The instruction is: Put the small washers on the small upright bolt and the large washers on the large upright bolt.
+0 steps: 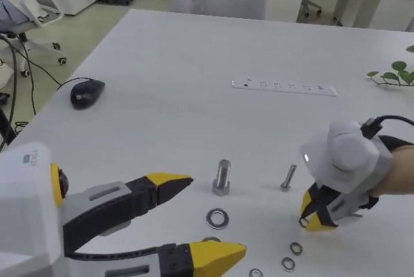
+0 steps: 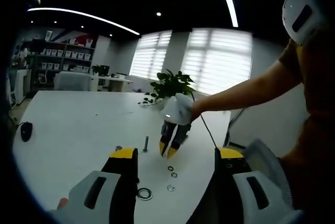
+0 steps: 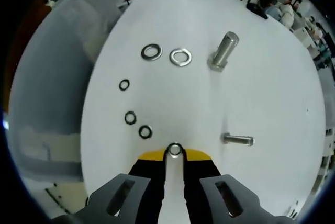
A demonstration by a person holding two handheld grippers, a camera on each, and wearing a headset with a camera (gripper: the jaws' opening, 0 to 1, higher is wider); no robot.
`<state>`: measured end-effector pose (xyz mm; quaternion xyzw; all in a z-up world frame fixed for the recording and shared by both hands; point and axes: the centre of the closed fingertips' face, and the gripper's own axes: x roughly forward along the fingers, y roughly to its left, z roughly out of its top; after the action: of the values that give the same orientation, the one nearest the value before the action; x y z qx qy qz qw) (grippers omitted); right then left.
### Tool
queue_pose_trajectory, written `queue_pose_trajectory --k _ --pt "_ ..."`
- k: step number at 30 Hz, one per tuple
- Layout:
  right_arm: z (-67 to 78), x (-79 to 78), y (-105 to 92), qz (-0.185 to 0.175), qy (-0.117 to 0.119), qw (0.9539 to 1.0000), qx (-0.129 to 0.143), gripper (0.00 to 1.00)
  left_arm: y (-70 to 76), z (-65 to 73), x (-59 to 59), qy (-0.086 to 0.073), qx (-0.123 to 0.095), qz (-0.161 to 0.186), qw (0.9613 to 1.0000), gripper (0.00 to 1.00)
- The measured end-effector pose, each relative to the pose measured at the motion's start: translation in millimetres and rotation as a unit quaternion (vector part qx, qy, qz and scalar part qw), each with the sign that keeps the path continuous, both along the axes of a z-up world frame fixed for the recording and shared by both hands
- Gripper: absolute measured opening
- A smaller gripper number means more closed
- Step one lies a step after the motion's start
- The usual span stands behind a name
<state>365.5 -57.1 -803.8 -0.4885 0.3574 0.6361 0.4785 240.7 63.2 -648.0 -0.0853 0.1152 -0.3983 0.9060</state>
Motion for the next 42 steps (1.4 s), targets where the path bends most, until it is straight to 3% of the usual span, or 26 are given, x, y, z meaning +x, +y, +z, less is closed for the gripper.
queue_pose_trajectory --k 7,14,22,30,42 --pt "32.1 22.5 -0.5 -0.008 -0.029 0.9996 0.004 0.12 -3.1 -0.3 -0.2 -0.002 -0.005 -0.001 1.0000 0.59" --pt "58.3 45.7 14.7 -0.014 -0.057 0.9982 0.008 0.12 -5.5 0.3 -1.0 -0.003 -0.007 -0.004 1.0000 0.59" --pt "51.7 54.1 23.4 -0.011 -0.066 0.9977 -0.012 0.12 -2.6 2.1 -0.6 -0.003 -0.008 0.001 1.0000 0.58" --pt "48.7 54.6 25.6 -0.012 -0.056 0.9983 -0.011 0.12 2.3 5.2 1.7 -0.003 -0.026 0.010 0.9996 0.58" --pt "41.1 58.4 28.6 -0.008 -0.055 0.9984 -0.014 0.12 1.6 3.0 3.1 -0.001 -0.022 0.009 0.9997 0.58"
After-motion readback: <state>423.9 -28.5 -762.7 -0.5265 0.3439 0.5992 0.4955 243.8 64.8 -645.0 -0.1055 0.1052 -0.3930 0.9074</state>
